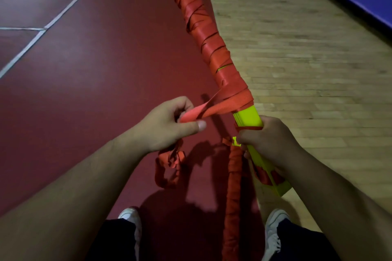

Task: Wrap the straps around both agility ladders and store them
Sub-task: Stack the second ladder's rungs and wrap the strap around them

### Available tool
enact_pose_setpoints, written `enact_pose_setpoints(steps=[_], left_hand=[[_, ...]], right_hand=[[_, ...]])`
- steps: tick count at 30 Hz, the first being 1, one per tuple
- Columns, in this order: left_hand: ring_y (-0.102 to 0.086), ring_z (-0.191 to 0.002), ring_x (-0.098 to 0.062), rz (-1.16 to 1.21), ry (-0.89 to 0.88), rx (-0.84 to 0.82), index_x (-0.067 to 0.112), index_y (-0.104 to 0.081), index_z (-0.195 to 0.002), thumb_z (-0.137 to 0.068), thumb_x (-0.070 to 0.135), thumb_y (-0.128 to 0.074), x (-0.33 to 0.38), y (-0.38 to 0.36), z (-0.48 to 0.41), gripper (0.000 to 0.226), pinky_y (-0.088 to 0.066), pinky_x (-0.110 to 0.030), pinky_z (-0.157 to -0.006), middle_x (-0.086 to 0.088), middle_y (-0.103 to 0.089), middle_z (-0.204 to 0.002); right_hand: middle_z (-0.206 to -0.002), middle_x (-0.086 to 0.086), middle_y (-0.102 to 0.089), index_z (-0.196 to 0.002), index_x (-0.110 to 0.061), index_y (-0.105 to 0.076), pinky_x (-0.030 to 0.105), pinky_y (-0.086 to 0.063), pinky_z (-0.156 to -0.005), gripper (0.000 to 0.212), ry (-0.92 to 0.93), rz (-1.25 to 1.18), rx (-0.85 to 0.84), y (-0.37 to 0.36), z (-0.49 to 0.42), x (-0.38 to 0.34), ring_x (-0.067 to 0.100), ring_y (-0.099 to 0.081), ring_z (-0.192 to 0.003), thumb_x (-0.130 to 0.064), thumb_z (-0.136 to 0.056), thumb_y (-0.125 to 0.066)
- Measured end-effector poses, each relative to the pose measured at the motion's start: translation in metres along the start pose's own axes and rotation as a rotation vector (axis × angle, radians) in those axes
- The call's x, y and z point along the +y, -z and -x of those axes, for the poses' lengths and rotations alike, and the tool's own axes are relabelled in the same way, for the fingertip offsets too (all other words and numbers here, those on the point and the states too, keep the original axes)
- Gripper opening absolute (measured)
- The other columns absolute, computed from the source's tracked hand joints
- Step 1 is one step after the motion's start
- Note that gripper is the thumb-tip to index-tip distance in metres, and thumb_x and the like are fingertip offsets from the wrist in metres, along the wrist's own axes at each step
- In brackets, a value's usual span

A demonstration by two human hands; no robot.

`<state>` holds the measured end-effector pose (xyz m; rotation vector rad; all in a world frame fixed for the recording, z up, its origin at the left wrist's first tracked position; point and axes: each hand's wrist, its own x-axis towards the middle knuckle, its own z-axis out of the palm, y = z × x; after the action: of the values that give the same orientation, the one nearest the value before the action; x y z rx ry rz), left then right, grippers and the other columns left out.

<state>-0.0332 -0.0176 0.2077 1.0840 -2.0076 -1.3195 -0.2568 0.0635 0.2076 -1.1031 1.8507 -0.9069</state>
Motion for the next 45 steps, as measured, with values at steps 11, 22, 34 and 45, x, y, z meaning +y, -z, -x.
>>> enact_pose_setpoints(steps=[11, 22, 34, 45], left_hand=[[-0.054, -0.062, -0.024, 0.09, 0.238, -0.294, 0.007, -0.058, -0.082, -0.077, 0.015, -0.067, -0.022, -0.008, 0.009, 0.013, -0.047, -0.041, -0.059, -0.015, -0.057, -0.067], [-0.062, -0.062, -0.003, 0.1, 0.168, -0.086, 0.019, -0.056, -0.101, -0.089, -0.018, -0.043, -0.023, -0.014, 0.004, 0.042, -0.051, -0.024, -0.061, 0.01, -0.061, -0.068], [-0.072, -0.063, -0.033, 0.093, 0.147, 0.231, 0.018, -0.069, -0.107, -0.101, 0.021, -0.056, -0.034, 0.0, -0.003, 0.015, -0.048, -0.028, -0.047, 0.0, -0.063, -0.081], [-0.037, -0.042, -0.016, 0.418, 0.233, 0.016, -0.001, -0.064, -0.091, -0.088, 0.07, -0.036, -0.019, 0.006, 0.005, 0.077, -0.029, -0.022, -0.046, -0.003, -0.043, -0.059]], right_hand=[[-0.063, 0.019, -0.064, -0.074, -0.004, -0.065, 0.045, -0.054, -0.056, 0.015, 0.047, -0.056, 0.003, 0.0, 0.002, 0.0, 0.026, -0.062, -0.052, -0.011, -0.064, -0.073], [-0.063, 0.015, -0.058, -0.076, 0.003, -0.058, 0.041, -0.046, -0.057, 0.031, 0.021, -0.179, -0.001, -0.006, -0.003, 0.0, 0.028, -0.055, -0.055, -0.019, -0.056, -0.068], [-0.06, 0.008, -0.064, -0.074, -0.009, -0.067, 0.041, -0.051, -0.058, 0.02, 0.061, -0.068, -0.025, -0.009, 0.001, 0.001, 0.023, -0.06, -0.054, -0.021, -0.059, -0.072], [-0.058, 0.009, -0.065, -0.066, -0.01, -0.066, 0.036, -0.05, -0.055, 0.006, 0.048, -0.112, -0.011, -0.005, -0.003, -0.004, 0.023, -0.061, -0.05, -0.006, -0.071, -0.069]])
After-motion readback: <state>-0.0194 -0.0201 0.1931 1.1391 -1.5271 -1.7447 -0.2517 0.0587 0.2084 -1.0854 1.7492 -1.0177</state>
